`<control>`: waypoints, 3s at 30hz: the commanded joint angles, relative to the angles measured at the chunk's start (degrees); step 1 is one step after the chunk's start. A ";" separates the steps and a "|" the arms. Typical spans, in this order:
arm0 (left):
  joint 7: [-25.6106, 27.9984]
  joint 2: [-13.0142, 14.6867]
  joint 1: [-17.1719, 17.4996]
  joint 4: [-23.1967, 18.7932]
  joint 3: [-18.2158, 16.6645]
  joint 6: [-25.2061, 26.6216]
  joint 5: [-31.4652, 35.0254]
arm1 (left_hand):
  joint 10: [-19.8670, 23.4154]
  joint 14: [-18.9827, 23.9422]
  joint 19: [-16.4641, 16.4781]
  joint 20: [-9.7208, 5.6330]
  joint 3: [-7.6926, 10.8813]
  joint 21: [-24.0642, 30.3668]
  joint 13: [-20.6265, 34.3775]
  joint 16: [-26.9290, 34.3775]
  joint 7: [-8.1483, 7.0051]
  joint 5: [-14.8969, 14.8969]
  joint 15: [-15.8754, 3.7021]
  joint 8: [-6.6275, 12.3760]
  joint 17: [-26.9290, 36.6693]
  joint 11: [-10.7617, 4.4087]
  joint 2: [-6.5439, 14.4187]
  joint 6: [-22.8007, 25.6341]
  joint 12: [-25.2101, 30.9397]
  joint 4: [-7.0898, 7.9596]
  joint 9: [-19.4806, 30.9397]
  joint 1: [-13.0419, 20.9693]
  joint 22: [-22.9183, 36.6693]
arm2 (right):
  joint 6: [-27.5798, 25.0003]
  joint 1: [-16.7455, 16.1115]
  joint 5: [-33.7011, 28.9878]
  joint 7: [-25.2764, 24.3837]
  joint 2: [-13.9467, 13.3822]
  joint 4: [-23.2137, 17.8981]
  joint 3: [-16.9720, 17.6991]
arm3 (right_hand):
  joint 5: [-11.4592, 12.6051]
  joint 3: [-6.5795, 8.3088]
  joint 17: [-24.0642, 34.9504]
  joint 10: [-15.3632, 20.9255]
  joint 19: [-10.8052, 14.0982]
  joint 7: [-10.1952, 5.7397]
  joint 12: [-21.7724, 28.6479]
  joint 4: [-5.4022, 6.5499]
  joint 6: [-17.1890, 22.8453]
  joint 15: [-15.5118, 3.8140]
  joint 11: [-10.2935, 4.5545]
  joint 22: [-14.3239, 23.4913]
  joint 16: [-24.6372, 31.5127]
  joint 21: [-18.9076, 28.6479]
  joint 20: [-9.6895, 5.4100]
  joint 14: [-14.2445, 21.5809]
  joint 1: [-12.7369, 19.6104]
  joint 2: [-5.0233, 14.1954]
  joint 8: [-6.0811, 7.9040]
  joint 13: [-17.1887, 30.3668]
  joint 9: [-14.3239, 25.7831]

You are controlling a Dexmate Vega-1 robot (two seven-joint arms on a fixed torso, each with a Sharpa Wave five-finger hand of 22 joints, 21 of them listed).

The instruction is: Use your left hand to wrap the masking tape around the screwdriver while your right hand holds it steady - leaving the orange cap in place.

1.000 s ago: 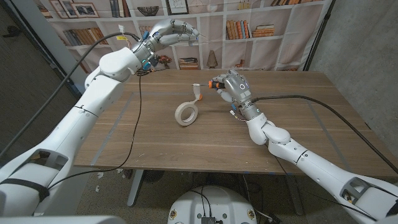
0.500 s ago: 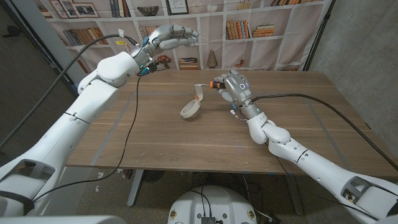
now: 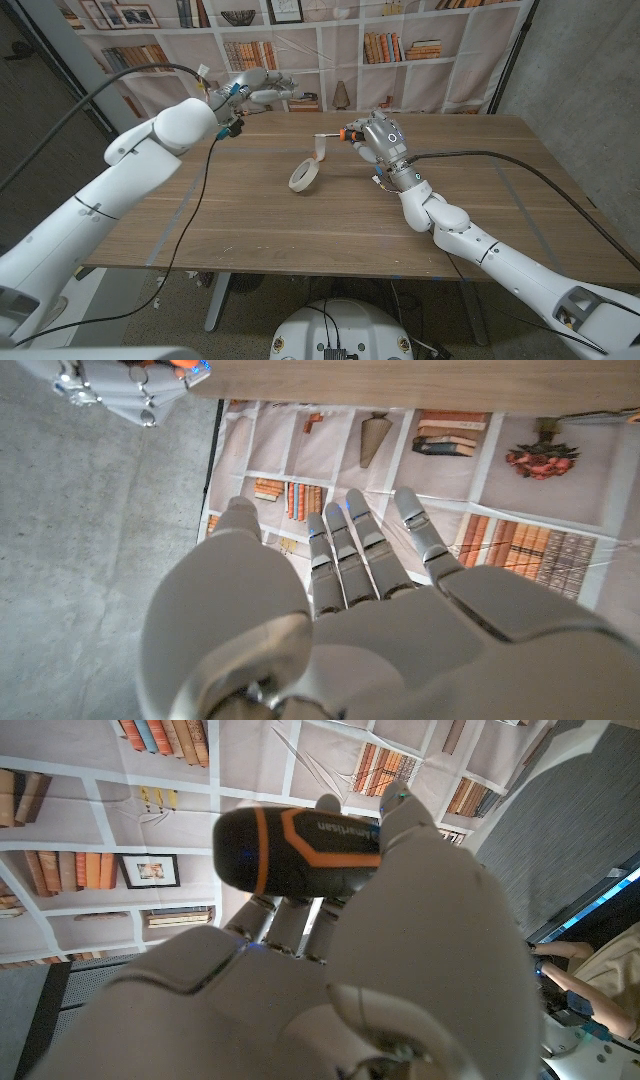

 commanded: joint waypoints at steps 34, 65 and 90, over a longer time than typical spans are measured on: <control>-27.90 2.33 -19.93 8.02 29.34 17.88 16.27 | -5.75 -16.38 -14.64 2.48 -5.40 -5.71 -6.47 -1.91 -0.76 2.17 4.24 -2.22 -2.20 -2.17 -4.00 -6.73 -1.92 0.94 -4.49 -6.69 0.32 | 1.37 0.54 1.08 -1.05 0.10 0.99 0.71 | 0.57 -0.40 0.37 0.85 -0.59 -3.73 -0.47 0.12 4.57 -9.92 0.23 0.01 -0.91 1.08 -8.87 6.12 8.41 8.76 0.07 0.31 0.26; -31.88 -7.21 -22.41 15.58 36.98 11.80 27.00 | -10.84 -23.16 -19.31 3.38 -6.84 -8.59 -9.66 -1.77 -1.00 3.68 5.21 -2.15 -5.29 -1.82 -2.69 -13.26 -1.60 1.57 -5.96 -7.14 0.09 | 1.12 -0.40 1.59 -1.89 -0.29 0.25 1.26 | 0.69 -0.82 0.48 0.92 -0.94 -3.64 -0.90 0.21 4.56 -9.87 0.21 -0.05 -1.33 1.41 -8.88 6.56 8.62 8.87 -0.08 0.65 0.28; -1.85 -11.37 -7.88 14.46 30.47 10.15 39.37 | 24.06 9.58 1.09 -1.77 15.36 -4.45 -13.97 10.25 -1.74 0.68 -9.19 8.30 -10.60 -7.41 10.21 19.96 8.90 -5.40 -3.99 10.57 -0.16 | 1.36 -0.33 2.01 -1.27 -0.09 0.47 1.42 | 0.69 -1.07 0.55 0.98 -1.08 -3.61 -1.20 0.31 4.58 -9.89 0.12 -0.05 -1.61 1.68 -8.89 6.80 8.77 9.06 -0.23 0.83 0.20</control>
